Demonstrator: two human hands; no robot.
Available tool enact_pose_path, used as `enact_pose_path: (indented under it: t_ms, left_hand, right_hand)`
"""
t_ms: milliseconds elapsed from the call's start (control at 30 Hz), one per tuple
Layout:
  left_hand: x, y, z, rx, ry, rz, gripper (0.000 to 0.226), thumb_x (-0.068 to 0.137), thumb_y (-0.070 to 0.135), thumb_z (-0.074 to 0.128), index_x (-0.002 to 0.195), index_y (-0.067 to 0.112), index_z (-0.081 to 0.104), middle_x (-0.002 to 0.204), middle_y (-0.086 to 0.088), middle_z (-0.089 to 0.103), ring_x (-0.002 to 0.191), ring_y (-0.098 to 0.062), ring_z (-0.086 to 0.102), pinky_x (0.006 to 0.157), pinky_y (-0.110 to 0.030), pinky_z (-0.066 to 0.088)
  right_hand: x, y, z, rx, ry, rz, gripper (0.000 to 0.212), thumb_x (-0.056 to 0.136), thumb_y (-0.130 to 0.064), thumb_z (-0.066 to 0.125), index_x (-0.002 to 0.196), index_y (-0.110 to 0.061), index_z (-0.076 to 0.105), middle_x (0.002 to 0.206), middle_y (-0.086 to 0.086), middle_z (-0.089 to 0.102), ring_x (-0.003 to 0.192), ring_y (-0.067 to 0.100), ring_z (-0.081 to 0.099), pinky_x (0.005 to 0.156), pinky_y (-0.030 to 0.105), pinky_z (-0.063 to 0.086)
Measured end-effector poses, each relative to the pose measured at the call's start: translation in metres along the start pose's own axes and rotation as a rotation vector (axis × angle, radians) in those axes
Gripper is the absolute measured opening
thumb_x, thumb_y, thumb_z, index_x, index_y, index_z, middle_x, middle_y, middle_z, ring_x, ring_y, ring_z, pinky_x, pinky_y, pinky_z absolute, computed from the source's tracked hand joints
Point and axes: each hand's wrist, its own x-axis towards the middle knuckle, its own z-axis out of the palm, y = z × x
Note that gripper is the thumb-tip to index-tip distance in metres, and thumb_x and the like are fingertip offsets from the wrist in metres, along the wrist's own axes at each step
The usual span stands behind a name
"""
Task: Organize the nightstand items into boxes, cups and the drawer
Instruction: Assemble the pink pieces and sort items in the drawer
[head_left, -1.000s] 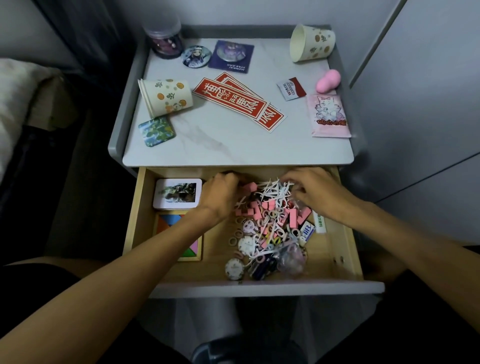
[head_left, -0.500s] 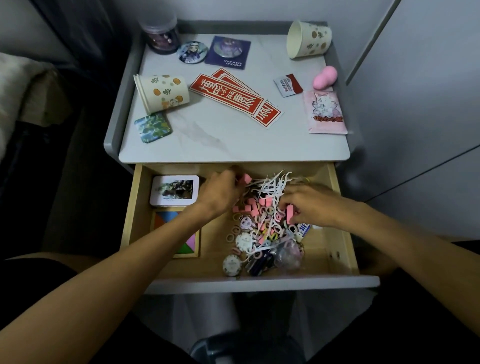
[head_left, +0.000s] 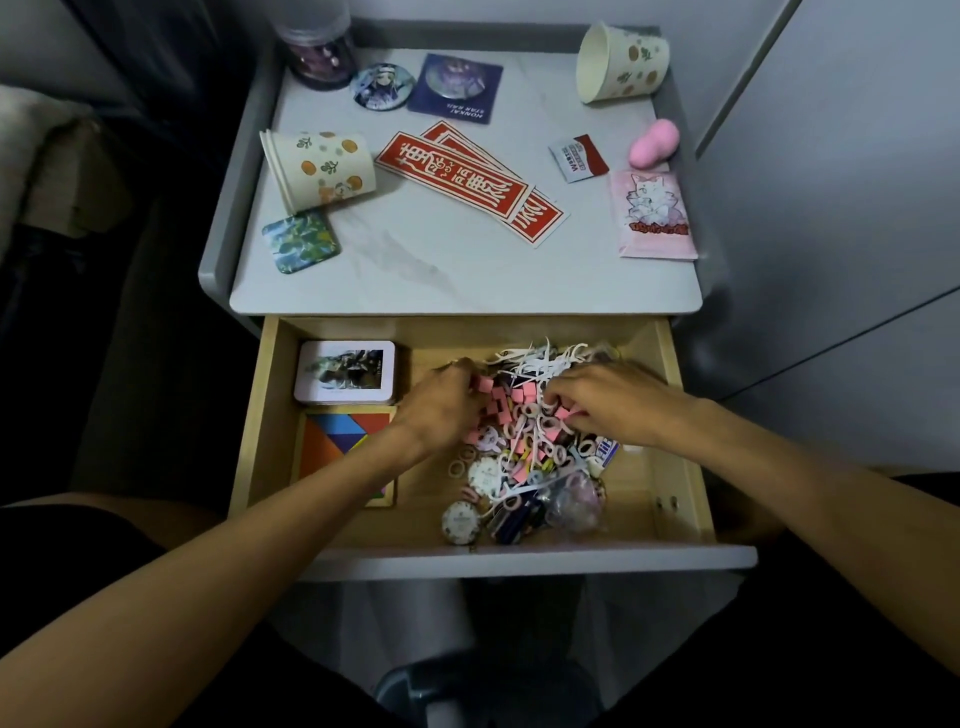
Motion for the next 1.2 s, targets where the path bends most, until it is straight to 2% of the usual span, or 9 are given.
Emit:
enact_pose_path:
  t_ms: [100,167,300,400,567,733,867,1067,1200]
  left_hand:
    - [-0.005,0.002,-0.009,-0.010,0.042,0.010,0.014,0.103,0.023,0.050,0.114,0.017,0.056,0.109,-0.002,0.065,0.088,-0.021,0.062,0.076,-0.037,0.049]
    - [-0.007,0.004,-0.018,0.008,0.068,0.007,0.014,0.102,0.022,0.051,0.111,0.015,0.058,0.103,-0.002,0.064,0.084,-0.019,0.057,0.073,-0.033,0.044]
    - [-0.009,-0.004,-0.030,-0.157,0.025,-0.055,0.008,0.096,0.022,0.061,0.096,0.014,0.058,0.091,-0.002,0.068,0.085,-0.025,0.063,0.067,-0.036,0.048]
    - [-0.013,-0.008,-0.039,-0.502,-0.083,-0.155,0.010,0.100,0.018,0.058,0.105,0.010,0.058,0.086,-0.009,0.074,0.080,-0.028,0.073,0.074,-0.045,0.058]
    - [-0.017,-0.009,-0.045,-0.665,-0.147,-0.193,0.012,0.102,0.016,0.054,0.111,0.008,0.058,0.067,-0.004,0.068,0.062,-0.019,0.069,0.048,-0.026,0.052]
    - [-0.009,-0.018,-0.035,-0.434,-0.034,-0.149,0.020,0.102,0.024,0.055,0.106,0.006,0.059,0.074,-0.011,0.066,0.059,-0.020,0.065,0.055,-0.035,0.055]
    - [-0.005,-0.021,-0.023,0.075,0.069,0.029,0.020,0.099,0.027,0.057,0.111,0.013,0.062,0.104,-0.014,0.071,0.092,-0.032,0.065,0.069,-0.030,0.040]
    - [-0.002,-0.020,-0.002,0.087,-0.015,0.123,0.023,0.097,0.034,0.061,0.115,0.021,0.060,0.098,0.001,0.069,0.079,-0.016,0.062,0.068,-0.024,0.041]
    - [-0.005,-0.019,-0.001,0.104,0.022,0.194,0.027,0.095,0.029,0.064,0.120,0.020,0.059,0.100,-0.003,0.072,0.084,-0.021,0.067,0.068,-0.027,0.044]
  right_hand:
    - [0.004,0.007,0.000,0.111,0.049,0.058,0.027,0.091,-0.029,0.067,0.118,-0.027,0.062,0.100,-0.010,0.068,0.091,0.010,0.065,0.101,0.041,0.047]
    - [0.004,0.010,-0.003,0.252,0.040,0.101,0.029,0.096,-0.024,0.060,0.125,-0.024,0.059,0.103,-0.011,0.067,0.085,0.006,0.066,0.088,0.035,0.055]
    - [0.002,0.017,-0.008,0.368,0.042,0.164,0.030,0.098,-0.004,0.053,0.125,-0.015,0.061,0.115,-0.006,0.063,0.085,-0.002,0.057,0.078,0.015,0.049]
    - [-0.002,0.025,-0.008,0.340,0.067,0.170,0.018,0.097,-0.007,0.058,0.107,-0.018,0.067,0.096,-0.003,0.070,0.077,0.000,0.064,0.076,0.024,0.055]
    - [-0.004,0.017,-0.005,0.129,-0.048,0.113,0.030,0.085,-0.019,0.074,0.114,-0.024,0.065,0.107,-0.009,0.059,0.097,0.010,0.057,0.086,0.031,0.049]
    - [0.001,0.014,0.002,0.027,0.005,0.084,0.036,0.083,-0.018,0.075,0.113,-0.025,0.057,0.109,-0.008,0.053,0.101,0.017,0.057,0.079,0.032,0.047]
    - [-0.004,0.017,-0.002,-0.046,-0.007,0.059,0.024,0.084,-0.010,0.069,0.090,-0.024,0.050,0.094,-0.010,0.053,0.088,0.010,0.055,0.069,0.027,0.046]
    - [-0.008,0.015,0.003,-0.146,0.041,-0.056,0.025,0.082,-0.006,0.069,0.098,-0.026,0.069,0.100,-0.008,0.063,0.099,0.015,0.061,0.083,0.036,0.055]
    - [-0.011,0.019,0.004,-0.151,0.100,-0.131,0.032,0.074,-0.007,0.080,0.099,-0.027,0.076,0.093,-0.005,0.065,0.093,0.018,0.063,0.083,0.040,0.056]
